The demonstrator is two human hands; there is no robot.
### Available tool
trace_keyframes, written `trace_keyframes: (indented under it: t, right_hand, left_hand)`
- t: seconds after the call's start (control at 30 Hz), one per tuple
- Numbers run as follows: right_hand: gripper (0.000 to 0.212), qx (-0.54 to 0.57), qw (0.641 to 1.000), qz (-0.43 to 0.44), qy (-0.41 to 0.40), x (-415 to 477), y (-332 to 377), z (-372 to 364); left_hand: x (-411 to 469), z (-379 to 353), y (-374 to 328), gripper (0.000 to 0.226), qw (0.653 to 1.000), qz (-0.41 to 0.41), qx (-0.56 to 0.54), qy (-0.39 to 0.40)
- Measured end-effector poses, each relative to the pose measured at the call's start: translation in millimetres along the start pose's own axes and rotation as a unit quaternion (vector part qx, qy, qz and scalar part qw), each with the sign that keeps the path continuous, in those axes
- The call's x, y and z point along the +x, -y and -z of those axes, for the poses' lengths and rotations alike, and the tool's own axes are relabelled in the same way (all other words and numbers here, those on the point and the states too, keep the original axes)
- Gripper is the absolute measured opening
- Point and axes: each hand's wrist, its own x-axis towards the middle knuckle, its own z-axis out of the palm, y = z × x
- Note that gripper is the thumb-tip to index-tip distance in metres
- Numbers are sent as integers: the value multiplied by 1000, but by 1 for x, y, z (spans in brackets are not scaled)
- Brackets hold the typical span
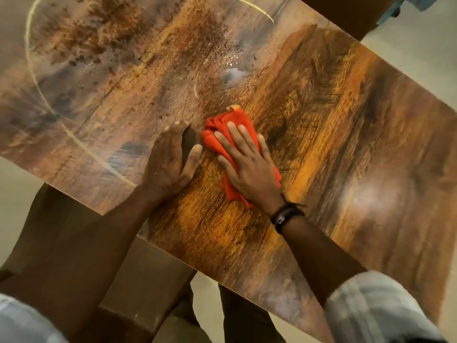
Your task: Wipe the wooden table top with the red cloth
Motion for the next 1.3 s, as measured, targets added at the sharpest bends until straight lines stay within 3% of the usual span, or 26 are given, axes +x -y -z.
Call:
trace_keyframes:
  t: [0.1,0.33,0.53,0.73,0.83,1.0,1.13,1.3]
  right_hand:
    - [57,10,997,-74,0,-37,-59,9]
    - [60,43,975,-216,-15,17,-143,34]
    - [57,49,971,-233,-19,111,-174,48]
    - [57,42,976,-213,-18,208,-161,51]
    - [57,32,986,-162,-8,211,-126,42]
    - [56,28,998,-54,-26,132,-91,27]
    - [54,55,987,-136,-69,78,-155,35]
    - [61,82,963,-253,-50,121,-245,61]
  left_hand:
    - [25,0,-13,60,996,9,83,-19]
    - [108,-37,-41,71,998,-14,48,37]
    - [122,-63,-40,74,990,-52,126,25]
    - [122,-61,-42,72,987,-31,154,34]
    - [121,-58,-44,69,989,-25,144,37]
    - [120,-59,-42,65,987,-27,152,32]
    - [122,-58,-45,63,989,-18,141,46]
    - [122,-58,-43,64,987,-13,150,61]
